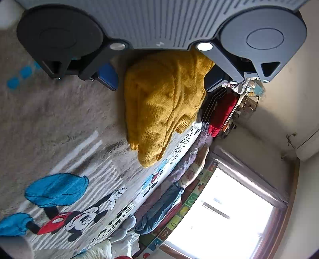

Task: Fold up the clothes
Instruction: 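Grasp the folded sweater with both grippers and lift it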

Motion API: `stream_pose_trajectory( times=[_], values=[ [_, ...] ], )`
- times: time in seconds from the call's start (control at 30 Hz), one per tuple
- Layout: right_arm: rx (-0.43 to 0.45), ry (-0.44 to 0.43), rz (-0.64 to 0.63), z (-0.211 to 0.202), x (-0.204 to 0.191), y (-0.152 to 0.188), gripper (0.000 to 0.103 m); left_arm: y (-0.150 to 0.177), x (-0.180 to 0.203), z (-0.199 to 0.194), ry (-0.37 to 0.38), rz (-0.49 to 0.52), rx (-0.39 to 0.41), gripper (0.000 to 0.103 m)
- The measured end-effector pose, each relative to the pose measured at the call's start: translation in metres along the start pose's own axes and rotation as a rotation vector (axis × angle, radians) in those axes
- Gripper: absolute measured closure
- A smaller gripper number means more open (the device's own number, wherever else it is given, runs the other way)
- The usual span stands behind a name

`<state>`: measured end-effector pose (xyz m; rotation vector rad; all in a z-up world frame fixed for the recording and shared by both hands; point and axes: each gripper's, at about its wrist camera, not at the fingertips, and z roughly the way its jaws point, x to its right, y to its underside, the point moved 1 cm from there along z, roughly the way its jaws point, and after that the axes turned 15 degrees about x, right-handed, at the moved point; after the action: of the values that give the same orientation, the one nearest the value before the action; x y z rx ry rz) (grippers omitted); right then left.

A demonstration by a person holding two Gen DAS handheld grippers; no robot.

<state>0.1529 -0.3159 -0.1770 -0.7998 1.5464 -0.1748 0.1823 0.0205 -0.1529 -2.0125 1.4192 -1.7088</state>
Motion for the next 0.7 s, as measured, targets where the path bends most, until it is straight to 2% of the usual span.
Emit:
stream_pose_trajectory(
  times=[0.07,0.23,0.7],
  values=[
    [-0.005,-0.004,0.007,0.006,0.002,-0.003,0.012,-0.004,-0.005,0.009,0.012,-0.046,0.009,0.013],
    [-0.016,-0.01,0.021,0.017,0.007,-0.008,0.012,-0.012,-0.005,0.027,0.034,-0.066,0.005,0.013],
    [-0.035,-0.025,-0.051,0.064,0.008,-0.017,0.013,-0.021,-0.003,0.055,0.053,-0.043,-0.023,0.013]
  ],
)
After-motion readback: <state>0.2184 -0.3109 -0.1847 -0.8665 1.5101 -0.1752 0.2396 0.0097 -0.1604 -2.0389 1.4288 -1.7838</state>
